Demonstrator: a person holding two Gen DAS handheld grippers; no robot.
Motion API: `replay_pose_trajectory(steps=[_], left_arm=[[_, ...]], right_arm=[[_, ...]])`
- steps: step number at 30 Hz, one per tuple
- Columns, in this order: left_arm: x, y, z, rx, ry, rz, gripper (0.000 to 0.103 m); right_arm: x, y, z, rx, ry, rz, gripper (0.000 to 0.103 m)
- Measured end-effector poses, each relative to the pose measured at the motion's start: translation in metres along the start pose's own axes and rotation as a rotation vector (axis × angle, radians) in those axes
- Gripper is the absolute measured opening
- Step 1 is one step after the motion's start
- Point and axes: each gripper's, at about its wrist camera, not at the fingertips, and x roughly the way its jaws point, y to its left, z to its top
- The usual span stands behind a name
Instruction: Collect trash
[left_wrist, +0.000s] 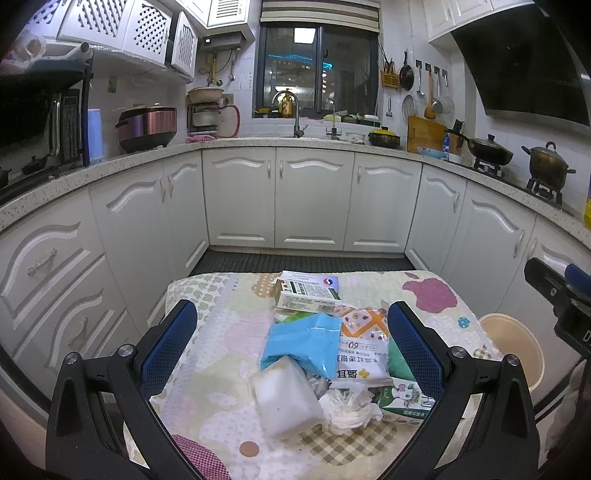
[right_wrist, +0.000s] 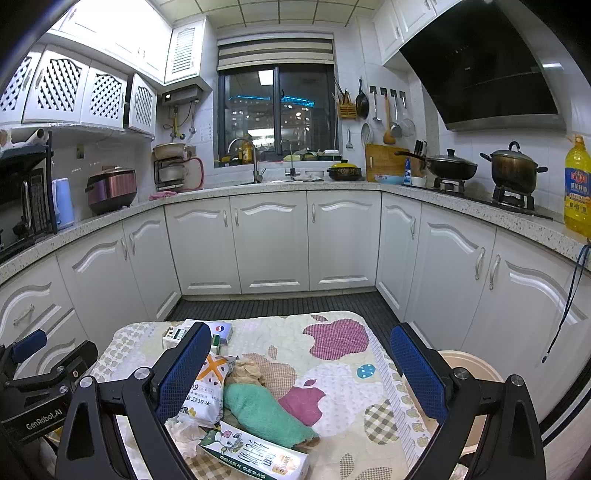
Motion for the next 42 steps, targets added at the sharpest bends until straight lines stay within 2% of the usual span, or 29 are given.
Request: replay_pose_trajectory(steps=[18, 28, 36, 42], left_arm=[[0.006, -0.003, -0.004, -0.002, 0.019, 0.008, 0.103], [0.012, 0.009, -0.004, -0.008, 0.048, 0.006, 0.103], [0.027, 0.038, -0.013, -0.049, 0.148, -0.038, 0.103], [0.038, 0.052, -0.031, -0.062, 0.251, -0.096, 0.103]], right_arm=[[0.009, 0.004, -0.001, -0.017, 0.033, -0.001, 0.097], [0.015, 0.004, -0.001, -0.02, 0.045, 0.001, 0.097], [0.024, 0.003, -0.005, -0.021, 0.077, 0.029, 0.097], [0.035, 0.006, -0.009, -0.031, 0.119, 0.089, 0.097]])
